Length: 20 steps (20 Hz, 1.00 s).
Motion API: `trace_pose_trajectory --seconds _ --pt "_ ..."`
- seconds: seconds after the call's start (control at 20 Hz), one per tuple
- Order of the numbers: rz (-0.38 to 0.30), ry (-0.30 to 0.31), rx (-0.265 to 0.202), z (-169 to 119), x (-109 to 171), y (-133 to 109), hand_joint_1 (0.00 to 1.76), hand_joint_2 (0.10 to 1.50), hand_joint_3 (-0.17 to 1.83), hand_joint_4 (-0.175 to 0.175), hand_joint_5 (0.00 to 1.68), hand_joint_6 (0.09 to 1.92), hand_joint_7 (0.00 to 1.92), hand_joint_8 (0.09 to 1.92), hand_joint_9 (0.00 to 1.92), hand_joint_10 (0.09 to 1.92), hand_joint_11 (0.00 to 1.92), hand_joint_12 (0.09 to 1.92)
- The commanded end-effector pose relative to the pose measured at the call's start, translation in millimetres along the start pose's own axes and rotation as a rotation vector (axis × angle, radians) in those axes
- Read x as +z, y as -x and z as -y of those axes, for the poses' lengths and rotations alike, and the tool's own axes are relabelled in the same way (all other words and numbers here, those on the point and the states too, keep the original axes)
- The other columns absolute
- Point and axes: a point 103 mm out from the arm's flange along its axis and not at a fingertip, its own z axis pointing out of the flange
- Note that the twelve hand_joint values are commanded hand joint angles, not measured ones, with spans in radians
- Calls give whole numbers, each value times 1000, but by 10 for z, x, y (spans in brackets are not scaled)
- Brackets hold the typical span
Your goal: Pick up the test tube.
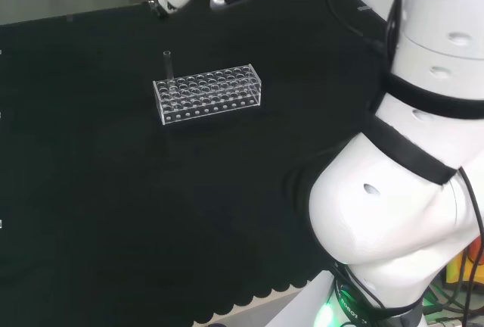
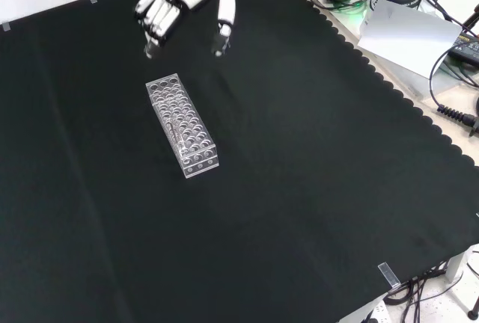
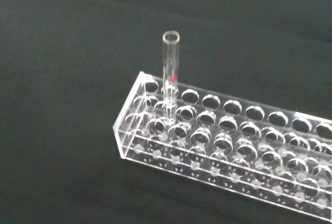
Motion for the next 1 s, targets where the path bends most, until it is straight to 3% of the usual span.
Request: trace_pose_trajectory --seconds 0.05,0.55,0.8,1.0 --pt "39 -71 -6 -450 362 -4 461 935 195 -71 296 87 355 863 305 942 57 1636" --pt "81 -140 25 -754 622 111 564 908 205 -93 427 87 548 809 487 850 117 1602" --pt "97 -164 35 -867 748 166 706 860 248 -99 511 95 737 765 713 753 319 1496" --pt "100 -185 34 -904 816 153 737 836 292 -100 543 127 824 742 789 714 369 1465"
